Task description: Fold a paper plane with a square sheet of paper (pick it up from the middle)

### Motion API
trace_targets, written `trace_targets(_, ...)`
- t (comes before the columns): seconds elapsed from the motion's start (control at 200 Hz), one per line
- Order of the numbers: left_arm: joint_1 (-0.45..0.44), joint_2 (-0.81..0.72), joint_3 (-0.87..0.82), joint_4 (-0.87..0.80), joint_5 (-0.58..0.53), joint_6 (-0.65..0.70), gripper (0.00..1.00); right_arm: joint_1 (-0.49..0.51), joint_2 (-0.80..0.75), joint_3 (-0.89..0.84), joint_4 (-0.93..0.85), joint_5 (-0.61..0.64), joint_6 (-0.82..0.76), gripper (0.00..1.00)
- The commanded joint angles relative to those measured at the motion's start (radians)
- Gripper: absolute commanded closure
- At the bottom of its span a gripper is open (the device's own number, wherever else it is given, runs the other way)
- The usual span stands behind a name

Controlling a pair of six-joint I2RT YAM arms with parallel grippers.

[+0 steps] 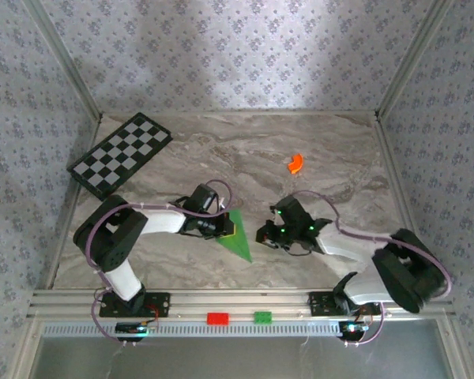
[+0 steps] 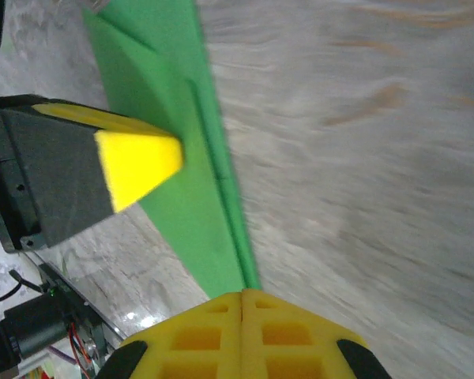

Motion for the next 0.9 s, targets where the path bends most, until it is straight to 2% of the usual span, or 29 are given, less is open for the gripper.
trace_targets(0.0, -0.005, 0.017, 0.005, -0.094, -0.061, -0.005, 1.00, 0.044, 0.114, 0.093, 0.052, -0.010, -0.014, 1.00)
trace_targets(0.2, -0.006, 0.018, 0.004, -0.096, -0.058, -0.004, 1.00, 0.070, 0.272, 0.167, 0.055, -0.011, -0.015, 1.00)
trace_targets(0.29, -0.005, 0.014, 0.004, -0.095, -0.056, -0.002, 1.00, 0.081, 0.309, 0.168, -0.024, -0.001, -0.046, 1.00)
trace_targets(0.435, -0.004, -0.007, 0.032, -0.106, -0.046, 0.006, 0.98, 0.120, 0.316, 0.128, -0.129, 0.074, -0.064, 1.00)
trace_targets(0.55, -0.007, -0.059, 0.058, -0.105, -0.036, -0.002, 0.94, 0.116, 0.298, 0.059, -0.046, 0.078, -0.014, 1.00)
trace_targets(0.7, -0.028, -0.121, 0.090, -0.136, -0.037, -0.013, 0.95, 0.107, 0.288, 0.056, -0.050, 0.081, -0.018, 1.00)
trace_targets(0.895, -0.044, -0.045, 0.056, -0.088, -0.005, -0.061, 0.98, 0.099, 0.286, 0.052, -0.028, 0.073, -0.014, 1.00)
